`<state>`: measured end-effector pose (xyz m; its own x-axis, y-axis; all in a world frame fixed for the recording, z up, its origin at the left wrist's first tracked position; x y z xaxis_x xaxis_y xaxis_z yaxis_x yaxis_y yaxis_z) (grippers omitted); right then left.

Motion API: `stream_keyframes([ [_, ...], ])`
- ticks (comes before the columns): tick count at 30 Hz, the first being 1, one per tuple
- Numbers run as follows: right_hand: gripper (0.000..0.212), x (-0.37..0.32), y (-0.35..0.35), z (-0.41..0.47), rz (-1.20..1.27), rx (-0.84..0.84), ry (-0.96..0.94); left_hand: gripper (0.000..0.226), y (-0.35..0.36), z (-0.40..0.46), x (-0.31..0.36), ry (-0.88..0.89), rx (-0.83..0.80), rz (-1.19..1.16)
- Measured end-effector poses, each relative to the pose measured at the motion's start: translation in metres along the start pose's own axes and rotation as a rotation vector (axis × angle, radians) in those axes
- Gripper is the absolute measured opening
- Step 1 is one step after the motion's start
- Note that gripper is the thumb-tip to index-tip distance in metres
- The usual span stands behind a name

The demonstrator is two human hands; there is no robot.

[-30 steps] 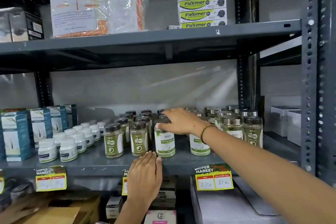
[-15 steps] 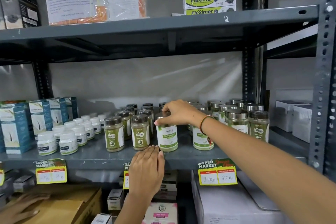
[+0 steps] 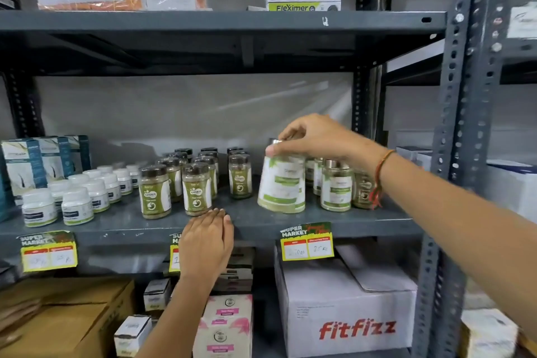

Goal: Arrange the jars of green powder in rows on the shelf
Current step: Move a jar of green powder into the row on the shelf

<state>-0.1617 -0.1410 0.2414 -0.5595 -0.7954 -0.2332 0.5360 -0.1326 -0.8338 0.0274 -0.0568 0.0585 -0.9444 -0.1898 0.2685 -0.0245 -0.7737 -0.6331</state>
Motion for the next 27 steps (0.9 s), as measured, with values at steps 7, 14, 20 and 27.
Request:
stream_keyframes([
  [7,0.082,0.082,-0.052,-0.037,-0.213,-0.018,0.137,0.048,0.002,0.000,-0.001,-0.008,-0.004,0.015],
  [14,0.095,0.155,-0.068,-0.051,-0.504,-0.023,0.305,0.049,0.000,0.000,0.000,-0.005,-0.006,-0.006],
  [20,0.097,0.189,-0.061,-0.049,-0.651,-0.069,0.391,0.052,0.002,-0.001,-0.002,-0.020,-0.017,0.001],
  [27,0.067,0.198,-0.054,-0.048,-0.789,-0.162,0.468,0.050,0.000,-0.001,-0.001,-0.036,-0.024,0.020],
])
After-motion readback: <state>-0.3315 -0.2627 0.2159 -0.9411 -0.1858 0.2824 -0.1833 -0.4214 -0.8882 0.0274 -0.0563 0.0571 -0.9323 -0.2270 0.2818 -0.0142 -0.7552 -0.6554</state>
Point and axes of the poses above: each hand's wrist, its own z-axis towards the middle knuckle, its own y-axis out of the palm, x = y × z, the point moved 9 cm from there along z, towards the middle knuckle, and after that the axes turned 11 degrees about -z, right-handed, at the moved point
